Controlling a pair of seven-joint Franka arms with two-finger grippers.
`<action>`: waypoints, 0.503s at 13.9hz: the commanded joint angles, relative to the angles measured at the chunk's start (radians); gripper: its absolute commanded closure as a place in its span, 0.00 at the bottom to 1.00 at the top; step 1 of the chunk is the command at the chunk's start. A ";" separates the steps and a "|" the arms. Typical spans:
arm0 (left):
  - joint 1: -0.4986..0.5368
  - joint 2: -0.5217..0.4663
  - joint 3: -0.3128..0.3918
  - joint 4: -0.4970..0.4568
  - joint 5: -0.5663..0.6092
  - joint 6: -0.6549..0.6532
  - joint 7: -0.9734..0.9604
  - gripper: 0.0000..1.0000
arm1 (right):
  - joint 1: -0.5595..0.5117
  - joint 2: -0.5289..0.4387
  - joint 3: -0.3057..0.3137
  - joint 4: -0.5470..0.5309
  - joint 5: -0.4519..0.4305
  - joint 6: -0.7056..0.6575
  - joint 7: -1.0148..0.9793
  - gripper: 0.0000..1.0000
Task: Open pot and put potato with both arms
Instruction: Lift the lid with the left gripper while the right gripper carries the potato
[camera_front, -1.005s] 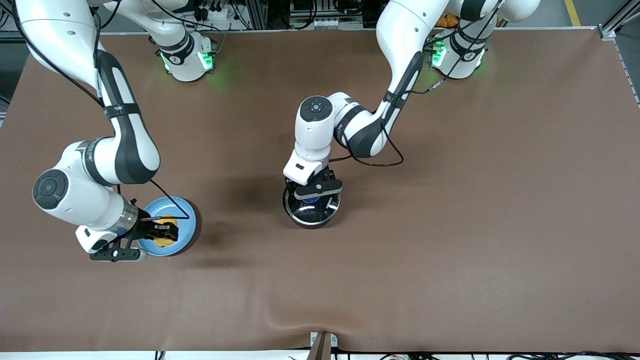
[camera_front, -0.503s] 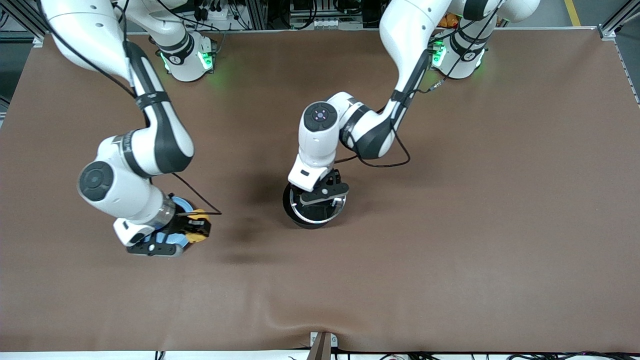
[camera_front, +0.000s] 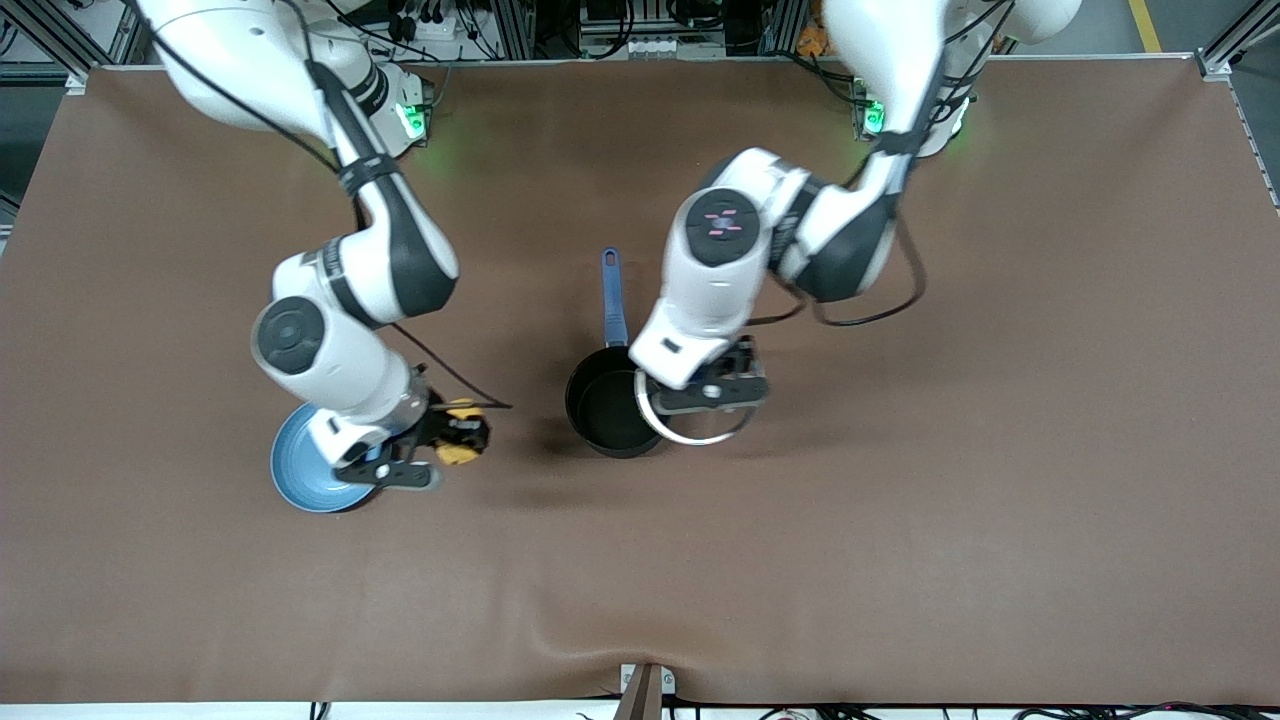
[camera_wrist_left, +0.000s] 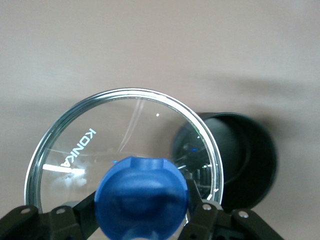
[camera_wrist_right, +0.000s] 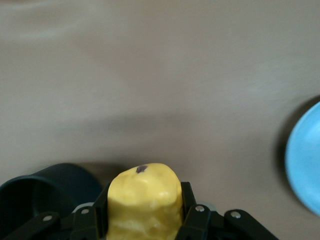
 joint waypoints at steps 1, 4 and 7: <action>0.056 -0.168 -0.005 -0.248 -0.007 0.032 0.170 0.89 | 0.073 0.019 -0.012 0.030 0.007 0.029 0.041 1.00; 0.142 -0.274 -0.005 -0.435 -0.006 0.119 0.351 0.91 | 0.120 0.067 -0.012 0.051 0.007 0.078 0.070 1.00; 0.229 -0.340 -0.007 -0.557 0.029 0.157 0.477 0.90 | 0.188 0.119 -0.012 0.090 0.002 0.112 0.127 1.00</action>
